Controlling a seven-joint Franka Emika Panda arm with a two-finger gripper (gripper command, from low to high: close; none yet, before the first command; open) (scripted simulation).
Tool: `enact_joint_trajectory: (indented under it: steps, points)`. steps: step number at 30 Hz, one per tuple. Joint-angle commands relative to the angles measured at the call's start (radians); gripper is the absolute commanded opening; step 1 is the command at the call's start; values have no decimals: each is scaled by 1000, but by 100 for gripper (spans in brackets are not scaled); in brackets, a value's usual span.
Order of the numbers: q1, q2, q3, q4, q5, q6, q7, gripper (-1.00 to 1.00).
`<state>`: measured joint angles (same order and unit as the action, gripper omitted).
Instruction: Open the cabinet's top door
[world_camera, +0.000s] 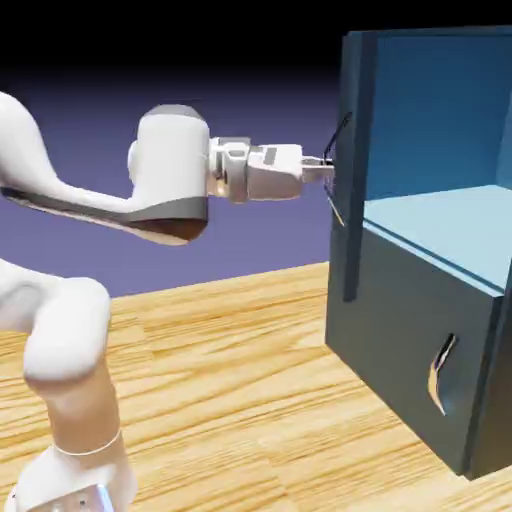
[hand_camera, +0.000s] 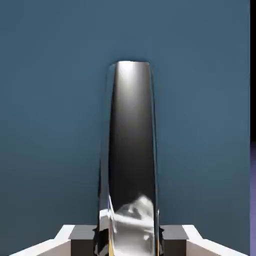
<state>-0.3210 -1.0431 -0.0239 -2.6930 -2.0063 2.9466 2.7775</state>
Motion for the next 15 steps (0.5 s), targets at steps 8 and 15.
enact_joint_trajectory:
  steps: [8, 15]
  points:
    - [-77, -156, 102, -111, 348, -20, -258, -100]
    - [26, -307, 185, -198, 653, -215, -487, -100]
